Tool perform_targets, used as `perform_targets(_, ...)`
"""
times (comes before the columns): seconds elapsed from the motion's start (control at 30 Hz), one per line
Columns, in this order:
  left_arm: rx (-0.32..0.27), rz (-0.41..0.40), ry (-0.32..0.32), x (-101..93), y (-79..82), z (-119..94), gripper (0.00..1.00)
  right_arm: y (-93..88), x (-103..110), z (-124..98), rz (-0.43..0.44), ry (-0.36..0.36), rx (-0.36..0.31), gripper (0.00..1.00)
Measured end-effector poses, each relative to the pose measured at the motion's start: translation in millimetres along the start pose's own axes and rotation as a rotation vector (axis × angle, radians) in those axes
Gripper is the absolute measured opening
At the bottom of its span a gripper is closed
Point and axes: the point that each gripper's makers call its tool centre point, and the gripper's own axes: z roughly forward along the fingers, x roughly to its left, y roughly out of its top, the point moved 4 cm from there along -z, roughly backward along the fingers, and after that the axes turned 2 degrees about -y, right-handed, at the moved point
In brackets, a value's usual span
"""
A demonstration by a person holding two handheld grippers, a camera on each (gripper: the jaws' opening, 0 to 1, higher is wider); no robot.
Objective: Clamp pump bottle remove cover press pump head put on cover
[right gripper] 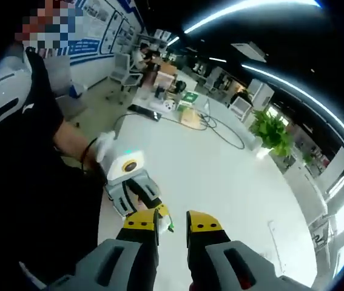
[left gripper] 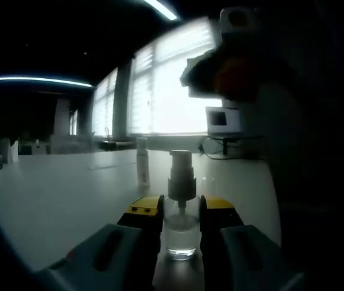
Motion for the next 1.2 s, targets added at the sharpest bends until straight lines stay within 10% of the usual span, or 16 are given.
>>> perform_targets(1.2,-0.003,0.007,-0.009,-1.5,-0.2,0.3,0.15,-5.3,-5.6,41.3,-0.195,0.284,0.300,0.00)
